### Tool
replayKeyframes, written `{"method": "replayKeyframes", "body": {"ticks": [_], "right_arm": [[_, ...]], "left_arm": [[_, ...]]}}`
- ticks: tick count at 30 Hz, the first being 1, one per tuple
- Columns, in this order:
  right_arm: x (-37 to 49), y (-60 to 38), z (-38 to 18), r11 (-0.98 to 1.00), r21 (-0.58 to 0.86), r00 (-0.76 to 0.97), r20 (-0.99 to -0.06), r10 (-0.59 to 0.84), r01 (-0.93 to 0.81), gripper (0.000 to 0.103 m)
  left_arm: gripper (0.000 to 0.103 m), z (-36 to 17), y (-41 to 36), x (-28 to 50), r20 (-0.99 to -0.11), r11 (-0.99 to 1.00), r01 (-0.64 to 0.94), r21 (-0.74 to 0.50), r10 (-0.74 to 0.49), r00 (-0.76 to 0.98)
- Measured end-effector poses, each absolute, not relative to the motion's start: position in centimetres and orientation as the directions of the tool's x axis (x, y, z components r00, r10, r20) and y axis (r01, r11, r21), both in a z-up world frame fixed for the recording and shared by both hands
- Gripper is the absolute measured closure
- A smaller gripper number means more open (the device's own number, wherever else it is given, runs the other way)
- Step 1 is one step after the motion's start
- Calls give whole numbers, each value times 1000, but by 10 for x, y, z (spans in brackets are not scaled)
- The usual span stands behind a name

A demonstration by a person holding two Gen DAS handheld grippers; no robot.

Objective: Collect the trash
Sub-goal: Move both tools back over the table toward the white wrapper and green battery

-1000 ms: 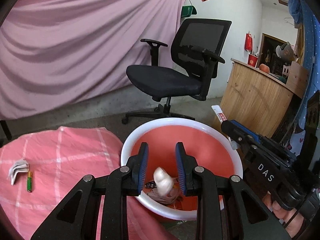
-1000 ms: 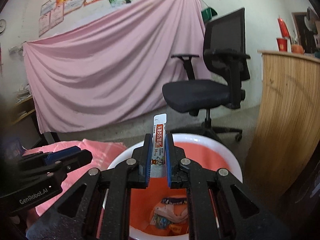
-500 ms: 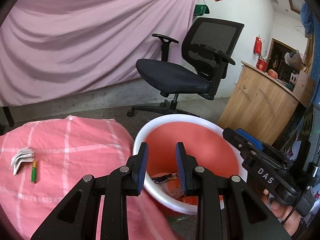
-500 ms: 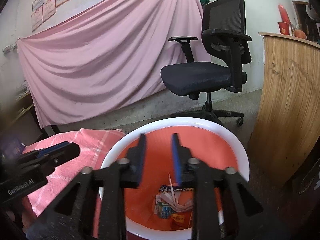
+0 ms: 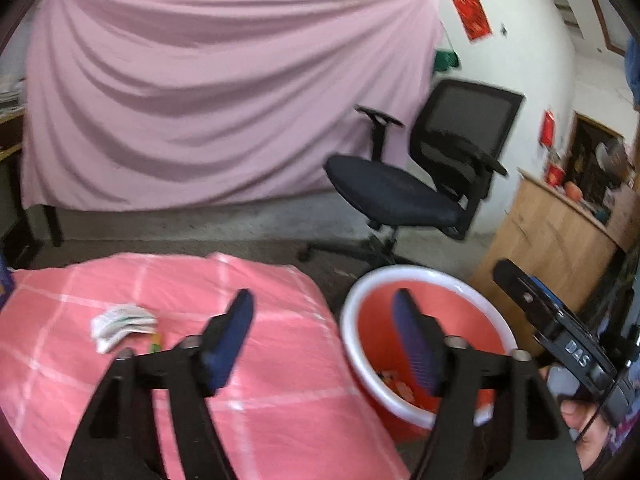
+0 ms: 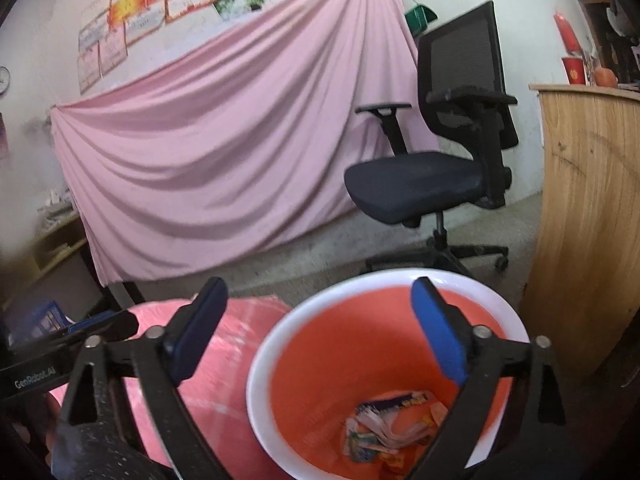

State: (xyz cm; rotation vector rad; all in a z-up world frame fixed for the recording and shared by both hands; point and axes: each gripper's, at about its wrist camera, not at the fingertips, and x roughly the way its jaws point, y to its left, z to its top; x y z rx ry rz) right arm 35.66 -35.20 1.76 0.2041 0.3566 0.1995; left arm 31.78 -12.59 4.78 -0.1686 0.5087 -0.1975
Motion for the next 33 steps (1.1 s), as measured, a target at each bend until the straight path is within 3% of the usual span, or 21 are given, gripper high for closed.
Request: {"method": "replayKeyframes", "body": {"ticks": [1,4,19,33], "right_arm": [[356,-349,19,959,234,920,-316,231,-160,0],[354,-338,25,953,243,927,-281,250,-183,0],[321,-263,49,920,141,927,-33,374,-366,0],[319,-200,44,878,33,877,-29,479,-478,0]], "left_arm": [[12,51,-119,314,-444,970,125,-210,-208,872],[2,60,-100,300,-358,980,45,-196,-114,927],[2,66,-23,240,-186,985,-119,-128,94,978],[2,49,28,220,-179,975,-216,-59,202,963]]}}
